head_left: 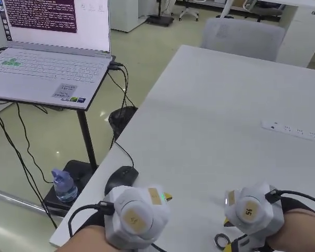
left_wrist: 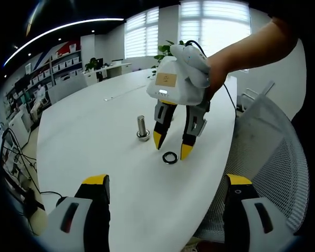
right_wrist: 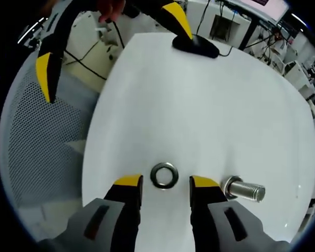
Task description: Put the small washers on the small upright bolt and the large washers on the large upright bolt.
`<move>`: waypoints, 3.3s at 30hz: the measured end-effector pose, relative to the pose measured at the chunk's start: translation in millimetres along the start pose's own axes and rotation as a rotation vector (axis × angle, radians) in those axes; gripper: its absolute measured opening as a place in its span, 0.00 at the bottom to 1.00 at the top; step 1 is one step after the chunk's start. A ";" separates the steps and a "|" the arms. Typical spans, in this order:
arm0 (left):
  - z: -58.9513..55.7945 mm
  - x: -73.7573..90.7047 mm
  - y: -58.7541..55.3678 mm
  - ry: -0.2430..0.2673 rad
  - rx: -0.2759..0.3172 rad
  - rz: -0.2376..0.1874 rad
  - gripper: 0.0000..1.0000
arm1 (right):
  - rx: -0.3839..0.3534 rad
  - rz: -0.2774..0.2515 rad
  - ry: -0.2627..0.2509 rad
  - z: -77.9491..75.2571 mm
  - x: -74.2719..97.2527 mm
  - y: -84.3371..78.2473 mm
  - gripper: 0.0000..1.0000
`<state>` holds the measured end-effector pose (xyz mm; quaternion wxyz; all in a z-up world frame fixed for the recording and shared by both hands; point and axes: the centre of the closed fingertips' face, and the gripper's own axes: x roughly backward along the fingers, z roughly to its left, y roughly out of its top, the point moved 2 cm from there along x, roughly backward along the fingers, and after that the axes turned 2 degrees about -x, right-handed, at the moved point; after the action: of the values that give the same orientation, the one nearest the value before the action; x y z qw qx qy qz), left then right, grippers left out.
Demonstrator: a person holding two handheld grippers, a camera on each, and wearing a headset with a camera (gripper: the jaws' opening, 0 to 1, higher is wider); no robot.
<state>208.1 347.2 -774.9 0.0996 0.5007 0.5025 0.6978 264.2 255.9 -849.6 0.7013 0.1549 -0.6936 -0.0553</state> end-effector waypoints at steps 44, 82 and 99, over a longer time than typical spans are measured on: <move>11.2 -3.0 3.7 0.035 0.029 0.006 0.84 | -0.075 0.051 0.019 0.6 -8.5 -0.4 0.22; 0.2 -2.4 5.8 0.026 0.012 0.009 0.85 | -0.208 0.037 -0.064 -51.5 79.5 -22.3 0.22; 6.8 -2.1 5.9 0.017 0.010 0.015 0.86 | -0.249 0.011 -0.075 -89.2 71.4 -8.3 0.22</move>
<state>216.7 347.1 -771.5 0.0878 0.4988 0.5031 0.7002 355.9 239.7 -783.0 0.6892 0.0607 -0.7078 -0.1427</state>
